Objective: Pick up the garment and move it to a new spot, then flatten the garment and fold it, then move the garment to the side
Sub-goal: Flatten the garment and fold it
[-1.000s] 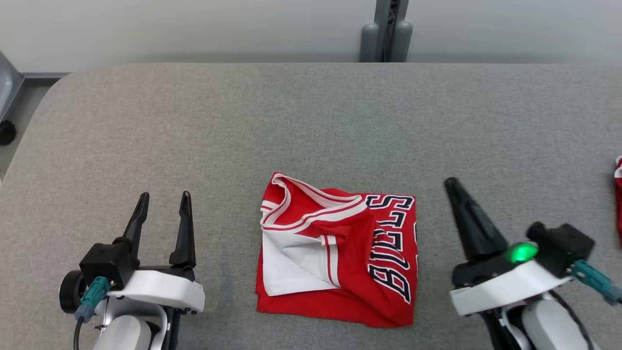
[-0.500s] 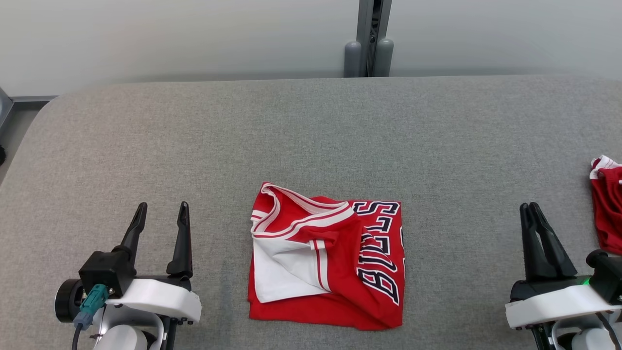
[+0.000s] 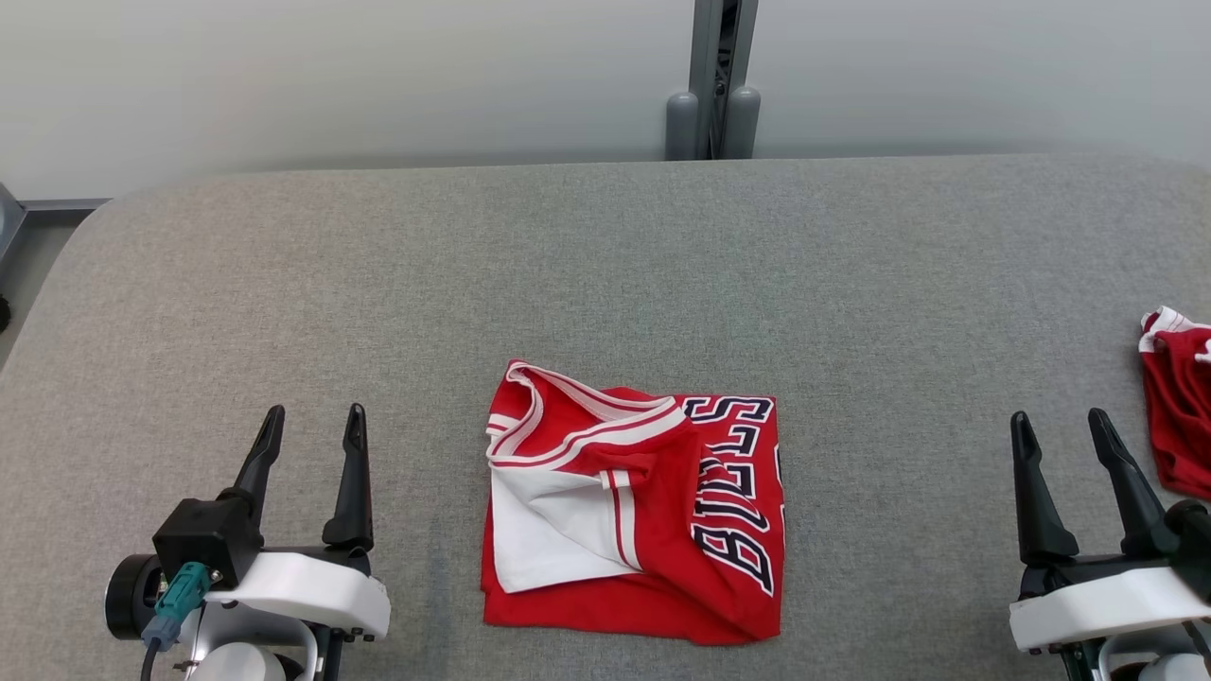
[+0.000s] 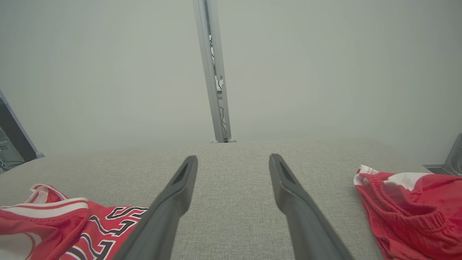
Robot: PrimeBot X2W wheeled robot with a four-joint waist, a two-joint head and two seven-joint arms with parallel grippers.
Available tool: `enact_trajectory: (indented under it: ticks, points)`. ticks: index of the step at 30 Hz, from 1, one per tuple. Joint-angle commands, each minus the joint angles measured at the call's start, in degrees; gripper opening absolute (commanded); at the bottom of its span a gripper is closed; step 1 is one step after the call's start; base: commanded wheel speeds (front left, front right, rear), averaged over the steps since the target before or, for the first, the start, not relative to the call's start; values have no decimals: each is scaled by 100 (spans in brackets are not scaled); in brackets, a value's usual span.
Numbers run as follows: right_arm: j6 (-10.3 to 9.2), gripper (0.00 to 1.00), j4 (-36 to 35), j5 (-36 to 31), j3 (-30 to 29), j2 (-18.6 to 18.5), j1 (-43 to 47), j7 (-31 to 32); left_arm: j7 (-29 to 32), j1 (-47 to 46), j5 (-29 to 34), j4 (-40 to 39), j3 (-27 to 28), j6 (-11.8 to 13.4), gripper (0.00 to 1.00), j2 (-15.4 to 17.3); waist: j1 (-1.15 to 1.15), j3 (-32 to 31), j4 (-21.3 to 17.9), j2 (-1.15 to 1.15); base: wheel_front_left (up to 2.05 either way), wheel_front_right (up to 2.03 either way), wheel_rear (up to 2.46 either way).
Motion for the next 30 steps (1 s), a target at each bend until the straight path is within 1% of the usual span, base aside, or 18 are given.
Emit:
enact_trajectory:
  ticks: [1, 12, 13, 14, 15, 19, 22, 24, 25, 30]
  points:
    - [2, 100, 15, -17, -29, -21, 35, -22, 0, 23, -30, -26, 1, 33, 100, 41, 0, 2, 5, 0, 0, 0, 0]
    - [2, 100, 98, 28, 11, -70, -70, -13, 3, -57, -57, -29, -46, 46, 100, 49, 0, 76, 76, 0, 0, 0, 0]
    - [2, 85, 120, 47, 48, -84, -86, 15, 2, -75, -63, -21, -48, 37, 100, 51, 0, 88, 93, 0, 0, 0, 0]
    - [2, 14, 156, 47, 73, -102, -104, 40, -1, -91, -67, -14, -50, 30, 100, 49, 0, 102, 112, 0, 0, 0, 0]
    - [2, 0, 188, 59, 102, -124, -129, 66, -5, -106, -67, -2, -48, 31, 100, 45, 0, 114, 131, 0, 0, 0, 0]
    - [3, 0, 311, 68, 415, -196, -305, 103, -32, -158, -66, 12, -73, 16, 100, 13, 0, 202, 228, 0, 0, 0, 0]
    - [2, 0, 476, 76, 833, -275, -546, 133, -44, -200, -69, 31, -87, 9, 100, -16, 0, 288, 310, 0, 0, 0, 0]
    - [2, 0, 657, 133, 1190, -328, -754, 123, -62, -261, -66, 43, -113, -20, 100, -40, 0, 351, 384, 0, 0, 0, 0]
    - [3, 0, 860, 166, 1554, -380, -990, 113, -79, -304, -60, 63, -133, -26, 100, -67, 0, 425, 466, 0, 0, 0, 0]
    - [2, 0, 1403, 338, 2470, -446, -1608, 77, -108, -438, -66, 132, -183, -84, 100, -143, 0, 611, 705, 0, 0, 0, 0]
